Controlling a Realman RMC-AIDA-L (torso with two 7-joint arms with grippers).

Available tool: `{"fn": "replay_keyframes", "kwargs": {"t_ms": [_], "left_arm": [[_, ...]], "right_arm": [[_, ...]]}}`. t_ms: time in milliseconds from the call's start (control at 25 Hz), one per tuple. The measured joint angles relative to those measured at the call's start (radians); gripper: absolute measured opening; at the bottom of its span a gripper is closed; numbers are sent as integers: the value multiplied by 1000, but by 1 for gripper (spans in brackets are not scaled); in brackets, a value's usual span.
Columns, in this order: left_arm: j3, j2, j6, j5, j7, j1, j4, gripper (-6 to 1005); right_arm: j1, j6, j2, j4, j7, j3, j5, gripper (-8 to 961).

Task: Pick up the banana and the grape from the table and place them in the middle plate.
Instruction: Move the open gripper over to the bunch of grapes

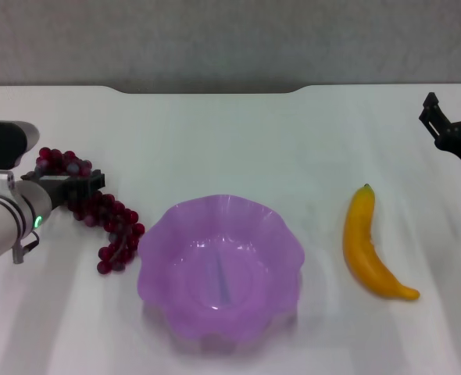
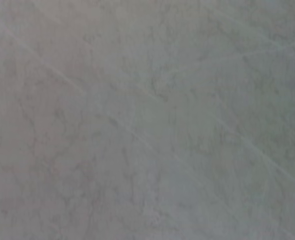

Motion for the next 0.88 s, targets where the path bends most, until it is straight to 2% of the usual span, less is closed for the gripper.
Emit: {"fn": "replay_keyframes", "kwargs": {"t_ms": [80, 320, 520, 880], "left_arm": [[-1, -1, 6, -1, -3, -29, -48, 852], [-2, -3, 49, -1, 2, -33, -83, 848], [-2, -3, 66, -3, 4, -62, -149, 844], [6, -5, 15, -8, -7, -68, -151, 837]], "right_arm": [[0, -1, 0, 0, 0, 0, 0, 884], [2, -3, 2, -15, 0, -2, -1, 884], [3, -6, 2, -17, 0, -6, -2, 885], [3, -9, 2, -24, 0, -12, -1, 885]]}}
